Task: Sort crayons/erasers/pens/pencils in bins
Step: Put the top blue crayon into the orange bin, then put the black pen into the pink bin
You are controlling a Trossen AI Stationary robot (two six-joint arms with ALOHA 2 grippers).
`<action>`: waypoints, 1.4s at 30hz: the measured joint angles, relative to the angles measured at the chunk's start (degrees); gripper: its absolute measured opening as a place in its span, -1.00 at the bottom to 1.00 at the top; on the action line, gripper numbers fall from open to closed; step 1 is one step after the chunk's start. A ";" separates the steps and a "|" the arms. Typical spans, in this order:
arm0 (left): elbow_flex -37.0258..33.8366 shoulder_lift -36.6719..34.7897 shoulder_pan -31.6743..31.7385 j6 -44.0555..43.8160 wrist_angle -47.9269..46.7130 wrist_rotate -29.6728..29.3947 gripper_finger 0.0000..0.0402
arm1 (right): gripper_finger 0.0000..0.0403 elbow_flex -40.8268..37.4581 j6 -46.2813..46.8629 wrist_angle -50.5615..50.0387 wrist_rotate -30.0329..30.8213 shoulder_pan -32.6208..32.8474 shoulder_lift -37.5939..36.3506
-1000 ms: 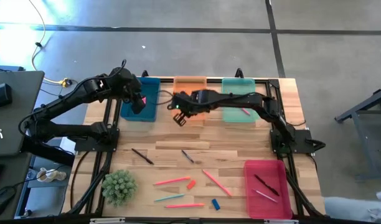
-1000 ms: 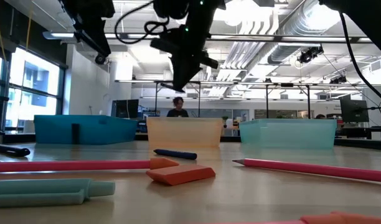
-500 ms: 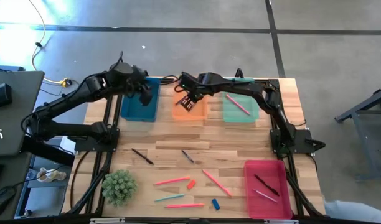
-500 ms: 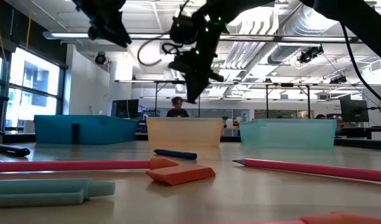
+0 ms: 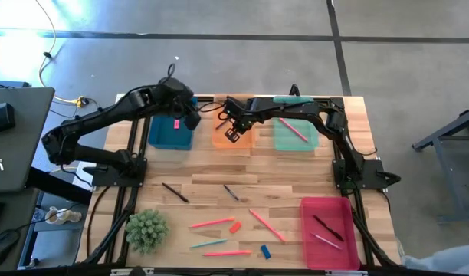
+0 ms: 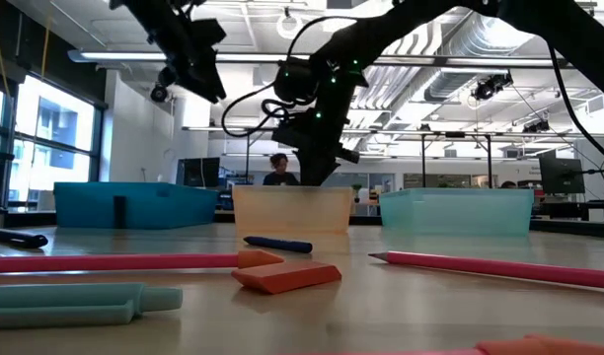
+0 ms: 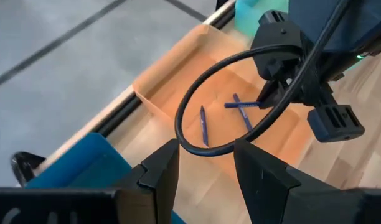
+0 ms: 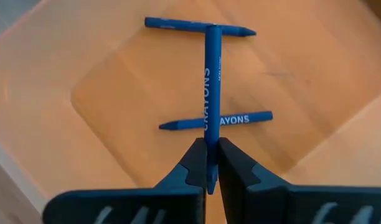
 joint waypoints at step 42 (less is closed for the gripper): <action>-0.02 2.29 -23.84 -7.61 -32.15 -0.23 -0.30 | -0.27 -0.71 1.11 -0.30 -9.20 -2.08 1.14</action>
